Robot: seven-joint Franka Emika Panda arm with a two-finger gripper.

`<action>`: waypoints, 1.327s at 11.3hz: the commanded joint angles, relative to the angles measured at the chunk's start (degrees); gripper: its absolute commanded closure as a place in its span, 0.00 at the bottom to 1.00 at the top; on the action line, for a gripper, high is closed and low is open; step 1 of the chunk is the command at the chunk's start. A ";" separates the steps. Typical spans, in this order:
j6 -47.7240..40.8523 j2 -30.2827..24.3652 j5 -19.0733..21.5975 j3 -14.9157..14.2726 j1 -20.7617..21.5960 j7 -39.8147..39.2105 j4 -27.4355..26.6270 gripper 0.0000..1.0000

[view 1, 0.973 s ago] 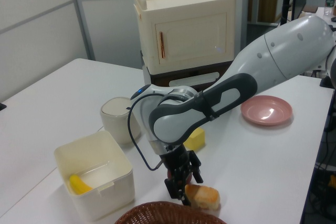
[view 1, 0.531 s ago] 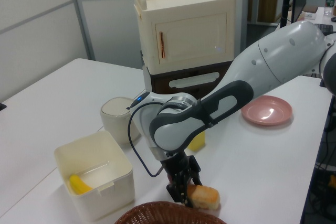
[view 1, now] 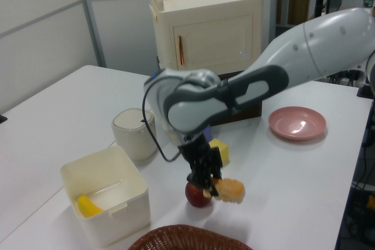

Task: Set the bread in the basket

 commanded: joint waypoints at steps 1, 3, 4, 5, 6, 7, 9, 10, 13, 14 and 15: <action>-2.44 -2.71 0.61 0.26 1.99 2.53 1.16 0.63; -1.57 -2.63 0.61 2.36 4.71 7.53 1.86 0.62; -1.39 -2.63 0.70 3.59 5.76 9.04 1.95 0.62; -0.34 -2.63 0.61 4.30 7.60 10.44 2.03 0.60; 1.58 -2.63 0.52 4.31 9.71 12.63 2.03 0.60; 3.95 -2.45 0.00 4.31 11.73 14.39 1.95 0.59; 5.03 -1.05 -0.62 4.22 13.94 14.85 1.77 0.00; 5.20 -0.43 -1.75 4.22 13.95 14.76 1.77 0.00; 5.12 -1.31 -3.25 3.78 13.42 14.41 3.17 0.00; 4.77 -1.48 -3.78 3.43 12.55 14.15 3.96 0.00; 4.76 -2.18 -4.22 3.08 10.37 12.76 3.97 0.00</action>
